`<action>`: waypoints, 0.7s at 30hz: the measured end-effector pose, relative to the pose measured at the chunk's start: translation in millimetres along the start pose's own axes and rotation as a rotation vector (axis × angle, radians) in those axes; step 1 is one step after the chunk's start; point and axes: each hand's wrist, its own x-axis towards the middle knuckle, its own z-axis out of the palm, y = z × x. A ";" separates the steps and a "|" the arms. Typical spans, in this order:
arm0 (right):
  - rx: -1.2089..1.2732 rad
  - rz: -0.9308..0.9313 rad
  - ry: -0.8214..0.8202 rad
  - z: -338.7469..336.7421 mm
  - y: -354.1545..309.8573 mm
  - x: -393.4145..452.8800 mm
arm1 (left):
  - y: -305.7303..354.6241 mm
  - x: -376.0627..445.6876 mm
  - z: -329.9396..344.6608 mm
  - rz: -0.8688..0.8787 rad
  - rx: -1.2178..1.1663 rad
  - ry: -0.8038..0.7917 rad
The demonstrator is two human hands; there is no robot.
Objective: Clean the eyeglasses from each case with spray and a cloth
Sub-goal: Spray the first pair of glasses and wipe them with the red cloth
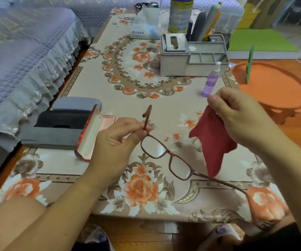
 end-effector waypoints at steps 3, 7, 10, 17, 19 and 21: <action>-0.079 -0.080 -0.005 -0.8 -2.6 -1.2 | -0.6 -0.3 0.4 -0.004 0.006 0.002; 0.087 -0.168 -0.045 -4.9 -2.5 -3.6 | 0.2 1.3 0.9 0.002 0.018 0.007; 0.086 -0.238 -0.176 -11.2 -2.8 -6.4 | -0.2 2.9 0.4 -0.003 0.017 0.013; -0.118 -0.316 -0.011 -11.7 10.1 0.8 | -0.7 2.1 -1.0 0.007 0.014 0.026; -0.139 -0.336 0.086 -10.9 11.4 3.8 | 1.6 1.3 0.6 0.015 0.014 0.026; -0.142 -0.342 0.114 -9.5 7.9 4.3 | 4.2 0.1 2.6 0.026 0.020 0.032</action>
